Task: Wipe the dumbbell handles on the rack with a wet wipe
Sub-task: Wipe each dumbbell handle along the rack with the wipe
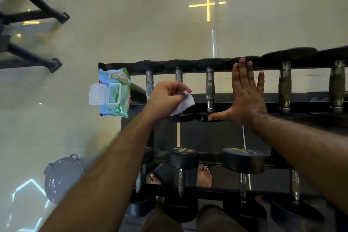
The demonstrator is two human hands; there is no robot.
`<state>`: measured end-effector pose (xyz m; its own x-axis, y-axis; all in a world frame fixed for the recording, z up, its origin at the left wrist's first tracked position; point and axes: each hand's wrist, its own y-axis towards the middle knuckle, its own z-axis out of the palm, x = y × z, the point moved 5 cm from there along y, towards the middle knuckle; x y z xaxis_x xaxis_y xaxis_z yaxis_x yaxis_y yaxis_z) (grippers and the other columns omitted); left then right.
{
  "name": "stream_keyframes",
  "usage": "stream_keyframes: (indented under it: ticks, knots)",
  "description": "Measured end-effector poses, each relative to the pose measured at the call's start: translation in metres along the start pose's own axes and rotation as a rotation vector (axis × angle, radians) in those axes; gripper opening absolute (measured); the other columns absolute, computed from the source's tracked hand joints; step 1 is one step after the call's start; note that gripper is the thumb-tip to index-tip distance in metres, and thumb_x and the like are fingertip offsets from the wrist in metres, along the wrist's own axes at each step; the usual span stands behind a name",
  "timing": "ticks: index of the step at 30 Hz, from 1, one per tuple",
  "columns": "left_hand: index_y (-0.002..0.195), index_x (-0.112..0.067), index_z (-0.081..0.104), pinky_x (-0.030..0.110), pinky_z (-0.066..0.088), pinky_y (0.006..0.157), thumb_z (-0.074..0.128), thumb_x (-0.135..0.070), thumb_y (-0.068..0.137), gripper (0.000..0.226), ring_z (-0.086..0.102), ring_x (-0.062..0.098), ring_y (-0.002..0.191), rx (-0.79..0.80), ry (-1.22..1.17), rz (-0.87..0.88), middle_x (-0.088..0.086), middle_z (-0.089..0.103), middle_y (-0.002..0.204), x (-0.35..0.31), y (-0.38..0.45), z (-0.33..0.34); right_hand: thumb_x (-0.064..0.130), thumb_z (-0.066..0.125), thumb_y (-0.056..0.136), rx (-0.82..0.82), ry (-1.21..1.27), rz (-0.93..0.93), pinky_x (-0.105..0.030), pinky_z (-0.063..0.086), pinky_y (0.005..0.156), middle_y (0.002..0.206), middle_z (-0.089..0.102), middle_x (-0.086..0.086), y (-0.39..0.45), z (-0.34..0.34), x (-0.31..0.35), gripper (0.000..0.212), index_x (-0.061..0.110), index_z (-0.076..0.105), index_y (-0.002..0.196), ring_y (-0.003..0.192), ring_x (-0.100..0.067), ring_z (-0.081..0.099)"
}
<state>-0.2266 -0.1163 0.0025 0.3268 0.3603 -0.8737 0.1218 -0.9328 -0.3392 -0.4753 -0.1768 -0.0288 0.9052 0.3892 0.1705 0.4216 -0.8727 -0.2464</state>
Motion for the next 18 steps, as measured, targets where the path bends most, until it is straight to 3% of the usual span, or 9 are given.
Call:
stream_keyframes:
  ticks: [3,6,8,10,14,16,18]
  knots:
    - [0.108,-0.022,0.079,0.035,0.060,0.096,0.065,-0.005,0.098,0.024,0.071,0.008,0.105,-0.075,0.353,0.290,-0.006,0.077,0.110,-0.012,0.006,0.010,0.118,0.025,0.038,-0.003,0.004,0.004,-0.068,-0.002,0.129,0.174,-0.033,-0.009,-0.001,-0.001,0.001,0.175,0.010,-0.021,0.167,0.162,-0.031,-0.026]
    - [0.113,-0.028,0.076,0.041,0.060,0.095,0.065,-0.013,0.099,0.023,0.069,0.008,0.101,0.247,0.689,0.324,-0.009,0.075,0.109,0.002,0.000,0.033,0.117,0.029,0.039,-0.004,-0.003,0.008,-0.069,-0.001,0.129,0.174,-0.033,-0.010,-0.003,-0.001,0.000,0.175,0.009,-0.021,0.167,0.162,-0.031,-0.027]
    - [0.109,-0.032,0.077,0.038,0.060,0.094,0.068,-0.013,0.098,0.024,0.068,0.003,0.099,0.356,0.663,0.246,-0.015,0.073,0.105,0.008,-0.003,0.029,0.116,0.032,0.040,-0.012,0.002,0.007,-0.070,-0.001,0.129,0.174,-0.031,-0.010,-0.003,-0.001,-0.001,0.174,0.009,-0.020,0.167,0.162,-0.031,-0.026]
    - [0.107,-0.030,0.079,0.033,0.060,0.096,0.069,-0.011,0.098,0.024,0.068,-0.001,0.101,0.325,0.585,0.221,-0.015,0.074,0.107,0.001,0.000,0.011,0.116,0.035,0.041,-0.025,0.016,-0.002,-0.070,-0.002,0.128,0.175,-0.031,-0.010,-0.001,0.001,-0.002,0.174,0.009,-0.020,0.167,0.162,-0.032,-0.025]
    - [0.115,-0.015,0.079,0.036,0.059,0.098,0.062,-0.010,0.098,0.025,0.074,0.017,0.108,-0.069,0.722,0.599,0.004,0.078,0.118,-0.031,0.018,-0.014,0.116,0.044,0.044,-0.019,0.028,-0.029,-0.070,-0.003,0.128,0.175,-0.030,-0.011,-0.001,0.001,0.001,0.175,0.009,-0.019,0.168,0.162,-0.033,-0.024]
    - [0.114,-0.012,0.079,0.043,0.059,0.098,0.072,-0.005,0.091,0.025,0.073,0.026,0.113,-0.081,0.898,0.698,0.009,0.077,0.122,-0.028,0.028,-0.001,0.116,0.043,0.044,-0.029,0.020,-0.018,-0.070,-0.002,0.128,0.175,-0.029,-0.011,-0.002,0.003,0.001,0.175,0.009,-0.018,0.168,0.163,-0.033,-0.023]
    - [0.111,-0.013,0.079,0.048,0.061,0.095,0.078,-0.004,0.087,0.026,0.072,0.029,0.115,0.062,1.041,0.705,0.009,0.077,0.120,-0.015,0.033,0.021,0.117,0.038,0.042,-0.043,0.015,-0.005,-0.070,-0.002,0.128,0.175,-0.028,-0.011,-0.002,0.001,0.000,0.174,0.009,-0.018,0.168,0.163,-0.033,-0.022]
